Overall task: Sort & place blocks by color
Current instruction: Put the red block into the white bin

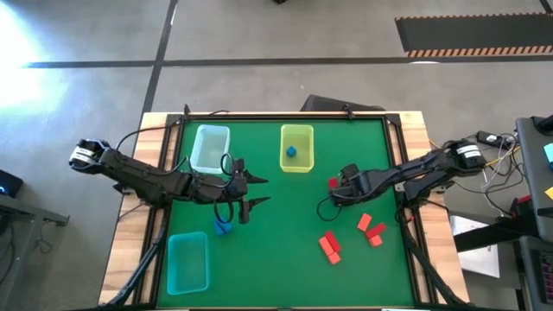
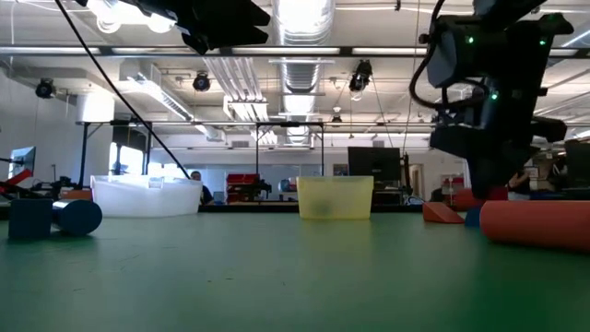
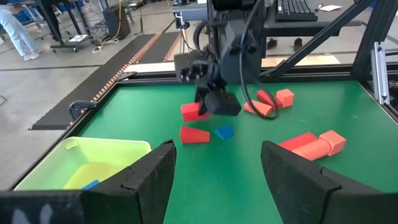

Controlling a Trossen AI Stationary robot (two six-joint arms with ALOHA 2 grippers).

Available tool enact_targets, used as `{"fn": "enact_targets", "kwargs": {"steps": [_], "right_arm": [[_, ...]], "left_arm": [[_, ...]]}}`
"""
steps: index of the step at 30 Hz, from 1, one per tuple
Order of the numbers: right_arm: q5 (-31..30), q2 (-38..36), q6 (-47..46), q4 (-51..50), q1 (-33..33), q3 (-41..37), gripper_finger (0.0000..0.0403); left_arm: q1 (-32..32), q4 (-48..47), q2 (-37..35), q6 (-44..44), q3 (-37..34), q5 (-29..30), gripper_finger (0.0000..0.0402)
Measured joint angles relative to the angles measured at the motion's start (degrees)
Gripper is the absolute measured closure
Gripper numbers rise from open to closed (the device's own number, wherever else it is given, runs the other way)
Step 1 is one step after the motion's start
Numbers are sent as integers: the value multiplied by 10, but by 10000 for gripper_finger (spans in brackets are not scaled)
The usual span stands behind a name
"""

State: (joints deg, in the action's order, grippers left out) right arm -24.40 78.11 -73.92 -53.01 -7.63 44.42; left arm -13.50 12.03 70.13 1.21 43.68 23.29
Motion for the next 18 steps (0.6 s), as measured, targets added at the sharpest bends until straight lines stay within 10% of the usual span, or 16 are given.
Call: {"fn": "enact_targets", "kwargs": {"steps": [9, 18], "right_arm": [[-123, -125, 96, 107, -64, 0, 287], [-249, -145, 467, 586, -178, -47, 287]], "left_arm": [[0, 59, 4, 1, -14, 0, 182], [0, 229, 58, -1, -41, -11, 182]]}}
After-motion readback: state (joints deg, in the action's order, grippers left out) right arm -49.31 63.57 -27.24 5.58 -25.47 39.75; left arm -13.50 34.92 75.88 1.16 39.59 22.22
